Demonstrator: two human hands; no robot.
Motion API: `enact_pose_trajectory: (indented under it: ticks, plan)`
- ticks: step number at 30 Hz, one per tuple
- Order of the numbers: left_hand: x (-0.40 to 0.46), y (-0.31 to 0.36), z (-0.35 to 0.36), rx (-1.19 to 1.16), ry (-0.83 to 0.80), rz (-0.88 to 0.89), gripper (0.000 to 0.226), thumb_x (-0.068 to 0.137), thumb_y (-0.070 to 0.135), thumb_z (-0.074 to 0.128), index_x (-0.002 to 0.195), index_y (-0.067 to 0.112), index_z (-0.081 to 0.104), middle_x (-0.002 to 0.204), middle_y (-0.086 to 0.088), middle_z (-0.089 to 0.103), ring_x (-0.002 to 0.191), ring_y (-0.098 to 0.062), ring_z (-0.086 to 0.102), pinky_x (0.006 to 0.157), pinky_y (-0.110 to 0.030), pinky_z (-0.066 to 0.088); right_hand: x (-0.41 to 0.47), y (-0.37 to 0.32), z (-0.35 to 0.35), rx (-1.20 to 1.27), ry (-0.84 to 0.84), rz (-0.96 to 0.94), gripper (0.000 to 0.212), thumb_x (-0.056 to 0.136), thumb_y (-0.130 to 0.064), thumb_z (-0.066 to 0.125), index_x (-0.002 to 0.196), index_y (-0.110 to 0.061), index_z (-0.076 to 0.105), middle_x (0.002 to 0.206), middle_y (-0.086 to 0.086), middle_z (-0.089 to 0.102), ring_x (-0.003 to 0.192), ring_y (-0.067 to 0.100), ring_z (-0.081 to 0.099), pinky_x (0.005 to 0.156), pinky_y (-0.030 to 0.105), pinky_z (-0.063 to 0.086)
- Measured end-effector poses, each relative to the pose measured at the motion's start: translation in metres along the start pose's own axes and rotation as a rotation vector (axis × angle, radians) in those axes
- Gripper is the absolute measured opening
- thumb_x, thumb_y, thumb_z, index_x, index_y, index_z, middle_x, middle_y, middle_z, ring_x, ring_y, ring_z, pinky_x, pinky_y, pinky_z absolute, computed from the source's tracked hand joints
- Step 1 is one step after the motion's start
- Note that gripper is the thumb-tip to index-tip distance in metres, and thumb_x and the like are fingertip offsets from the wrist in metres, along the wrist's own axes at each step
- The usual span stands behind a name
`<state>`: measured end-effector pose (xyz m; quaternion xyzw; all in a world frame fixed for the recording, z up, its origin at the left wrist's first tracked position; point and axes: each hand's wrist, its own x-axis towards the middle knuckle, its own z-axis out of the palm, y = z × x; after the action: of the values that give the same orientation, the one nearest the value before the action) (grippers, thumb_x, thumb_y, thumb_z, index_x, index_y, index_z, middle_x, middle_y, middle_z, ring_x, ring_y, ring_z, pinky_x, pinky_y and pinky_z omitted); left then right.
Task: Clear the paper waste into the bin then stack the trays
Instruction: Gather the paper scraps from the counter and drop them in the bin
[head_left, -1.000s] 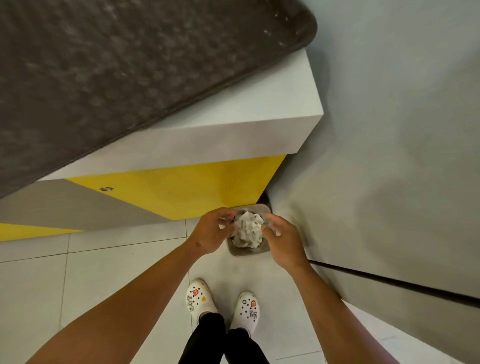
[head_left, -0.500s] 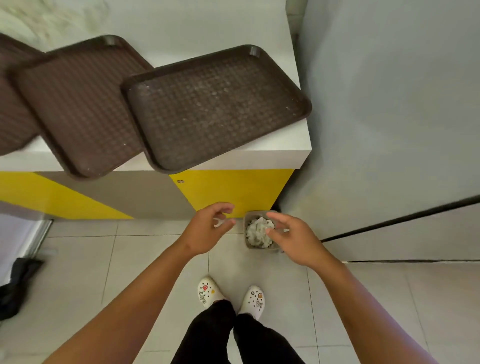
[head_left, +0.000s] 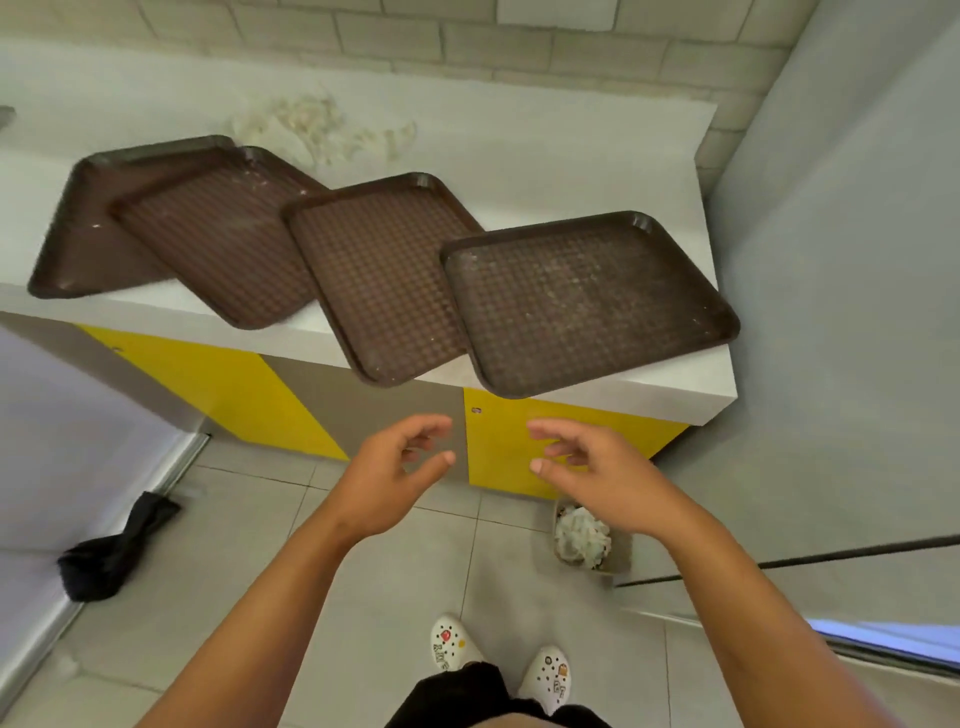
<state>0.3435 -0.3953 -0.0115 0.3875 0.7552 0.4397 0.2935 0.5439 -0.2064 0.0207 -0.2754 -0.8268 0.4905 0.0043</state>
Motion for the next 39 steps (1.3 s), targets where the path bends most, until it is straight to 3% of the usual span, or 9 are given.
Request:
enact_pose_trajectory:
  ticks: [6, 11, 26, 39]
  plan:
    - [-0.001, -0.012, -0.072, -0.016, 0.113, 0.017, 0.033, 0.089, 0.023, 0.074, 0.12, 0.031, 0.065, 0.114, 0.018, 0.068, 0.106, -0.009, 0.064, 0.095, -0.034, 0.054, 0.049, -0.072, 0.006, 0.002, -0.006, -0.122, 0.042, 0.094, -0.03, 0.07, 0.135, -0.031, 0.061, 0.127, -0.02, 0.064, 0.11, -0.004, 0.063, 0.104, 0.034, 0.05]
    - [0.009, -0.016, -0.116, 0.002, 0.15, 0.035, 0.034, 0.089, 0.023, 0.074, 0.121, 0.031, 0.065, 0.113, 0.018, 0.068, 0.106, -0.01, 0.065, 0.095, -0.04, 0.055, 0.085, -0.113, 0.014, -0.004, -0.014, -0.189, 0.043, 0.095, -0.031, 0.068, 0.137, -0.032, 0.06, 0.128, -0.021, 0.064, 0.111, -0.002, 0.063, 0.102, 0.037, 0.052]
    - [0.122, -0.025, -0.242, 0.12, 0.167, 0.083, 0.032, 0.091, 0.024, 0.071, 0.122, 0.03, 0.066, 0.116, 0.017, 0.067, 0.107, -0.003, 0.063, 0.096, -0.027, 0.052, 0.23, -0.163, 0.024, -0.033, -0.029, -0.187, 0.044, 0.095, -0.031, 0.067, 0.138, -0.034, 0.058, 0.127, -0.022, 0.064, 0.11, -0.008, 0.062, 0.101, 0.024, 0.05]
    - [0.247, -0.035, -0.329, 0.219, 0.095, 0.069, 0.033, 0.092, 0.028, 0.07, 0.124, 0.032, 0.064, 0.116, 0.019, 0.066, 0.107, -0.002, 0.063, 0.096, -0.026, 0.052, 0.367, -0.193, -0.011, -0.139, -0.047, -0.14, 0.044, 0.095, -0.04, 0.065, 0.138, -0.038, 0.057, 0.125, -0.025, 0.063, 0.108, -0.011, 0.06, 0.098, 0.018, 0.046]
